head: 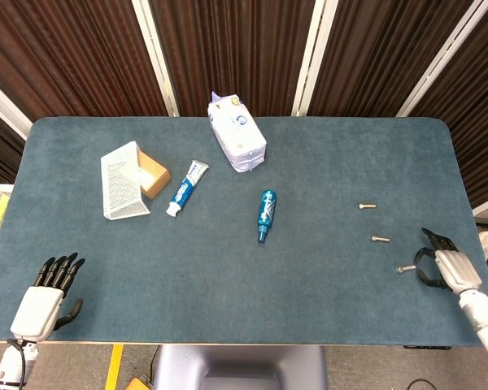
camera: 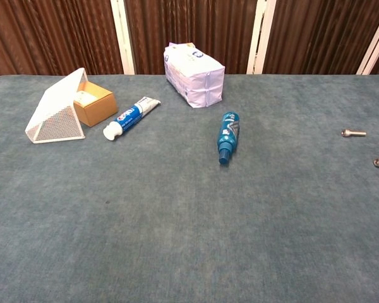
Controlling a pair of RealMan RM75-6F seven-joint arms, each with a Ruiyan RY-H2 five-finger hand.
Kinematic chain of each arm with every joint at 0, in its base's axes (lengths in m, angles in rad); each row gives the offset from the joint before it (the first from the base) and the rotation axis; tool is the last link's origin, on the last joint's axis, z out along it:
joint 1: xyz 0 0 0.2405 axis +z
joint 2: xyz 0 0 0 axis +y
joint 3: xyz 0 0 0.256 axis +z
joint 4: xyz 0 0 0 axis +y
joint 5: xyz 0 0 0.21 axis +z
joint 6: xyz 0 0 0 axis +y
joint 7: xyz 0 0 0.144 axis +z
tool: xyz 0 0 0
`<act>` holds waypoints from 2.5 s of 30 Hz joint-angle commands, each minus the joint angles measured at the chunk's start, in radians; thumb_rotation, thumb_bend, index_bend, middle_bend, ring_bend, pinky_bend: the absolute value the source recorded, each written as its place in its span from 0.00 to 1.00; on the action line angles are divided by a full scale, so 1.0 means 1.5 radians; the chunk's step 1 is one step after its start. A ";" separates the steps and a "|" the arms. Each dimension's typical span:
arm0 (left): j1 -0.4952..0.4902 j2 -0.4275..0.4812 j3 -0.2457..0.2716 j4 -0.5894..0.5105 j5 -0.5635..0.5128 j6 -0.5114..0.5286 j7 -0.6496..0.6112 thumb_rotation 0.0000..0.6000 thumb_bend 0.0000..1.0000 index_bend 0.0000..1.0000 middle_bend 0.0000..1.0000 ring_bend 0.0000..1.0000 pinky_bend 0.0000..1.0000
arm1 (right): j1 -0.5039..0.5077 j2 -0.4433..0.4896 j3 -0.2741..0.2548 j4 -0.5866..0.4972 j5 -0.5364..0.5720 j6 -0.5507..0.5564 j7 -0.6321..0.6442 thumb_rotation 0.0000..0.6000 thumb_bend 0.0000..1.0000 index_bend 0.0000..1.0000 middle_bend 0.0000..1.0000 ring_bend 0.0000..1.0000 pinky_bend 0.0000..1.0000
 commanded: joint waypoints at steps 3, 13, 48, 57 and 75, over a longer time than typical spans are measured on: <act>0.000 0.000 0.000 0.000 -0.001 0.000 0.000 1.00 0.42 0.00 0.00 0.00 0.01 | 0.005 -0.004 -0.004 0.003 -0.001 -0.010 -0.002 1.00 0.50 0.57 0.01 0.00 0.00; -0.002 0.000 0.000 0.000 -0.006 -0.005 0.003 1.00 0.42 0.00 0.00 0.00 0.01 | 0.009 -0.010 -0.007 0.007 0.003 -0.028 -0.006 1.00 0.50 0.57 0.01 0.00 0.00; -0.006 0.004 0.004 -0.007 -0.012 -0.014 0.002 1.00 0.42 0.00 0.00 0.00 0.01 | 0.013 -0.018 -0.012 0.005 0.006 -0.030 -0.019 1.00 0.50 0.64 0.04 0.00 0.00; -0.006 0.006 0.005 -0.010 -0.008 -0.010 -0.001 1.00 0.42 0.00 0.00 0.00 0.01 | 0.013 -0.001 -0.009 -0.004 0.003 0.036 -0.053 1.00 0.50 0.64 0.04 0.00 0.00; -0.003 0.015 0.010 -0.017 0.005 0.003 -0.017 1.00 0.42 0.00 0.00 0.00 0.01 | 0.020 0.037 -0.011 -0.076 -0.006 0.101 -0.172 1.00 0.50 0.63 0.04 0.00 0.00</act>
